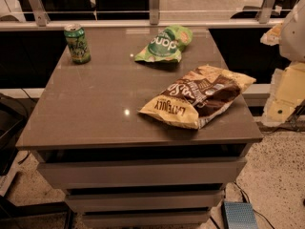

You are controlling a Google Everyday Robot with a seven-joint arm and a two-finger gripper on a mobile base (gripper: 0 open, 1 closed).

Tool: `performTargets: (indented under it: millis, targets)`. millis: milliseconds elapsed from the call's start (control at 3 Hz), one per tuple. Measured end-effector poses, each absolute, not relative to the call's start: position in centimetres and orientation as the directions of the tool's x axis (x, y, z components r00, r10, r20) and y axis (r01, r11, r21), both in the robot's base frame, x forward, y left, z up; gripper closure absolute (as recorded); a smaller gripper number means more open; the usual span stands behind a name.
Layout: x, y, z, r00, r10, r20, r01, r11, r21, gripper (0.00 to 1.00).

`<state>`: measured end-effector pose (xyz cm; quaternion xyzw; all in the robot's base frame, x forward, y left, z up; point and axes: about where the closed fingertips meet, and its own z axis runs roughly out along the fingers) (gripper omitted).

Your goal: Move brown chip bag near green can

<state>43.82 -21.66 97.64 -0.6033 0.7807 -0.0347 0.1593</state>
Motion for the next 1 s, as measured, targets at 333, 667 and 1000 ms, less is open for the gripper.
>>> performTargets:
  millis: [333,667,1000]
  targets:
    - [43.8,-21.7,97.6,-0.221,-0.953,-0.207,-0.931,0.27,-0.247,0.0]
    - [44.2,-21.3,97.4,-0.199,-0.946,-0.257,-0.931,0.264,-0.253,0.0]
    - [45.9,-18.5,94.7,-0.154,-0.92,-0.362,-0.943,0.246,-0.225,0.0]
